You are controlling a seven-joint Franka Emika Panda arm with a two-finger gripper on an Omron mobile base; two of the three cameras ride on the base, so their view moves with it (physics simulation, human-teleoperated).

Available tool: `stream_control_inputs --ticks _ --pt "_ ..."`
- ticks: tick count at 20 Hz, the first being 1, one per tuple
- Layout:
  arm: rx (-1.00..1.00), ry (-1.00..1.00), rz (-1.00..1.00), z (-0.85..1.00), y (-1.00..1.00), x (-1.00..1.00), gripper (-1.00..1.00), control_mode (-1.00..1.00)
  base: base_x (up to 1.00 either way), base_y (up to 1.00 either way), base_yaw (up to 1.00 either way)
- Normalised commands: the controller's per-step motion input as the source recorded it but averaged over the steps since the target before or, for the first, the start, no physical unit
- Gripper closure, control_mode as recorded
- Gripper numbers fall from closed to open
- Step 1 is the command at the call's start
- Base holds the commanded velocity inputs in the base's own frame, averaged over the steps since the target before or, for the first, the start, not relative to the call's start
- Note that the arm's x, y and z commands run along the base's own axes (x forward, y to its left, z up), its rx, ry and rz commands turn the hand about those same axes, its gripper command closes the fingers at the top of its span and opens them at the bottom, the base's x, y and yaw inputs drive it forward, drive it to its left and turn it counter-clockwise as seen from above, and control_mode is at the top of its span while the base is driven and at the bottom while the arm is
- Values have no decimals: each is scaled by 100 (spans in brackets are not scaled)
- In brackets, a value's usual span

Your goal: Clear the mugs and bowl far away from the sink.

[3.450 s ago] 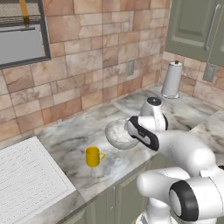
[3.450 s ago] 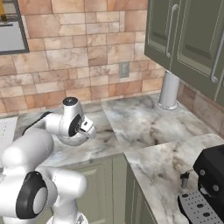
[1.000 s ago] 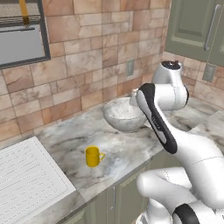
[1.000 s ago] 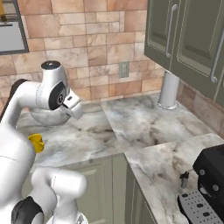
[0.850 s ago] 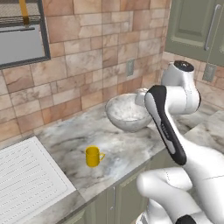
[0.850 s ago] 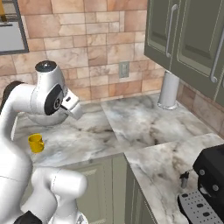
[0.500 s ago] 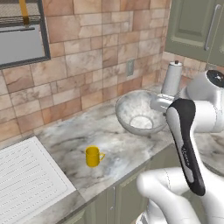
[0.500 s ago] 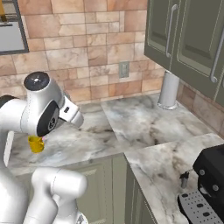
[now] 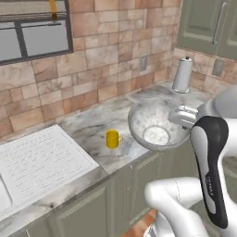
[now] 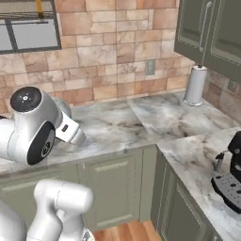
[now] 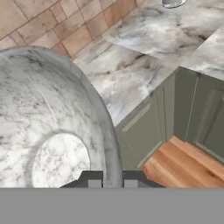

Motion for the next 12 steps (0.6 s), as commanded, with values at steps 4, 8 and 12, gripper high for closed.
stream_control_inputs --ticks 4,8,12 --pt "0 0 0 0 0 0 100 100 -58 96 -25" --pt "0 0 0 0 0 0 100 100 2 4 -99" --pt "0 0 0 0 0 0 100 100 0 0 -100"
